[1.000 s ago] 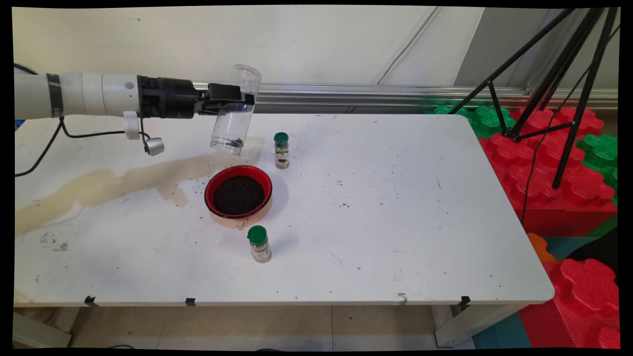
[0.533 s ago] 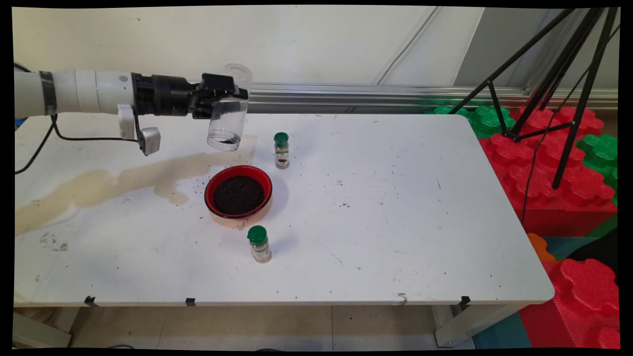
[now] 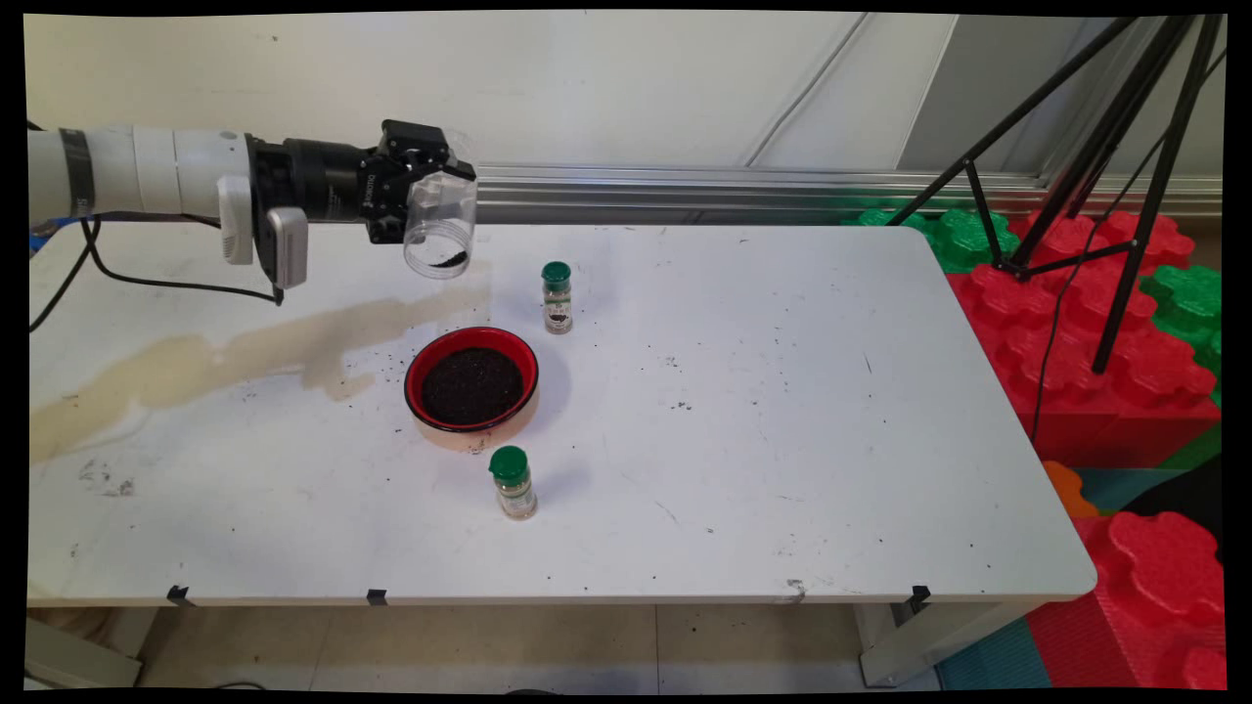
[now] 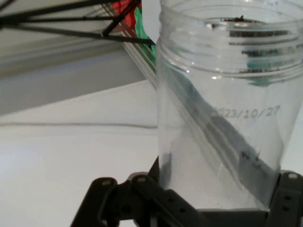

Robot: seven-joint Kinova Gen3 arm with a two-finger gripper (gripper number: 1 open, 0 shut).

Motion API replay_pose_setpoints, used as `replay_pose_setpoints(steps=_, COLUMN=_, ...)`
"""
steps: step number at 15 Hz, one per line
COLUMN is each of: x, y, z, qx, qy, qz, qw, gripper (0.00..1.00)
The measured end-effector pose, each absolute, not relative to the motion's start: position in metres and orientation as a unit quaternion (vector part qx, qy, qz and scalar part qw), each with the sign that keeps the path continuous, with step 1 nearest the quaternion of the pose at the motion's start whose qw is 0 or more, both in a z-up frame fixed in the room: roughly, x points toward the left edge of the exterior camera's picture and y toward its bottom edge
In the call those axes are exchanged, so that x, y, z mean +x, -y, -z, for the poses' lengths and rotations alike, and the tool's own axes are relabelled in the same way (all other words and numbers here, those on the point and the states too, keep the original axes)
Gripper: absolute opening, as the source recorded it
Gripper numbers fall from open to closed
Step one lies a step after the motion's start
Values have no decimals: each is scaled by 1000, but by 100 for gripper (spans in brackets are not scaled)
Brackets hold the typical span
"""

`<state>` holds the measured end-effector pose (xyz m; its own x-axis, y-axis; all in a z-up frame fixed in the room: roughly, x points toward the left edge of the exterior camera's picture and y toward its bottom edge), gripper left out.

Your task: Pour the black seasoning powder in the red bowl

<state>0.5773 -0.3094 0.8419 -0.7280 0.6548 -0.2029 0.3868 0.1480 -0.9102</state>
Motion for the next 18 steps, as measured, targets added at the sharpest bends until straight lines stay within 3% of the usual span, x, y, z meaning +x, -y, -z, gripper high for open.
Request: replay_pose_setpoints(steps=18, x=581, y=319, z=-835, qx=-11, qy=851, qz=-414, qw=322, gripper=0)
